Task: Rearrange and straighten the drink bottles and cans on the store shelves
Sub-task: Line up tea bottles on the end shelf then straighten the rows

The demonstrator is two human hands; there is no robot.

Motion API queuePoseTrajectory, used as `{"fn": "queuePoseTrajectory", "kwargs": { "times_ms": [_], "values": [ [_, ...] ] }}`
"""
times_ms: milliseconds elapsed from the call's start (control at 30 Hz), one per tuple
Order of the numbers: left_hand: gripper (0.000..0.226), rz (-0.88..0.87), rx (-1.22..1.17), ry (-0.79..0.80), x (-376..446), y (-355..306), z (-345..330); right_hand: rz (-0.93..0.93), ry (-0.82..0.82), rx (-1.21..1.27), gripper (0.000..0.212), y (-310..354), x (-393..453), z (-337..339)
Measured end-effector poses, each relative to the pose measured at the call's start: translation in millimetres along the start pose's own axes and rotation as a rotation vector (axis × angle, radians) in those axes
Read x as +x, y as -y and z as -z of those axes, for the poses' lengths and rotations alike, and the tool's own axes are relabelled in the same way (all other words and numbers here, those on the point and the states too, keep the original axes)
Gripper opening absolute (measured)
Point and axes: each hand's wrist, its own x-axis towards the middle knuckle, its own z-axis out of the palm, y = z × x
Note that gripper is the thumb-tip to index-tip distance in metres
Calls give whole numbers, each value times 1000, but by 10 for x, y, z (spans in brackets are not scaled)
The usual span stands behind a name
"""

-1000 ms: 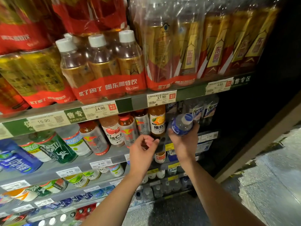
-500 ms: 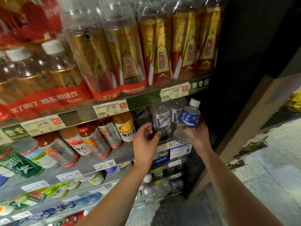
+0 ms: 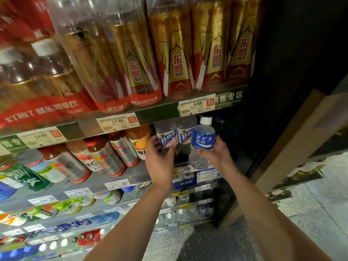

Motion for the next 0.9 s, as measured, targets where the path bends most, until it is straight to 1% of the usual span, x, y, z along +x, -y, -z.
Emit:
{"fn": "queuePoseTrajectory", "kwargs": {
  "times_ms": [67,167,267,333,400,500,567,667,700,800,900],
  "values": [
    [55,4,17,-21,23,0,2,7,-10,-20,57,3,-4,33],
    [50,22,39,-35,60,-19,11,97,-115,-55,68,-26,-33,131],
    [42,33,52,-44,56,-60,35,175,-191,-85,71,-65,4,235],
    [43,41,44,-42,45,-83,46,151,-192,-74,75,-71,75,236],
    [37,56,53,-38,41,-43,49,105,-170,-56,83,-95,161,199],
    [47,62,69,-28,56,30,47,107,-113,-79,82,-141,242,150],
    [51,65,63,-3,69,34,45,109,-73,-138,80,-154,247,141],
    [50,89,8,55,79,28,42,157,-108,-308,84,-202,266,158],
    [50,96,-6,59,77,35,39,159,-118,-321,86,-221,277,160],
    [53,118,-30,45,77,52,32,149,-140,-243,85,-253,312,128],
    [57,128,-26,78,95,50,54,169,-165,-206,81,-245,321,77]
  ]
}}
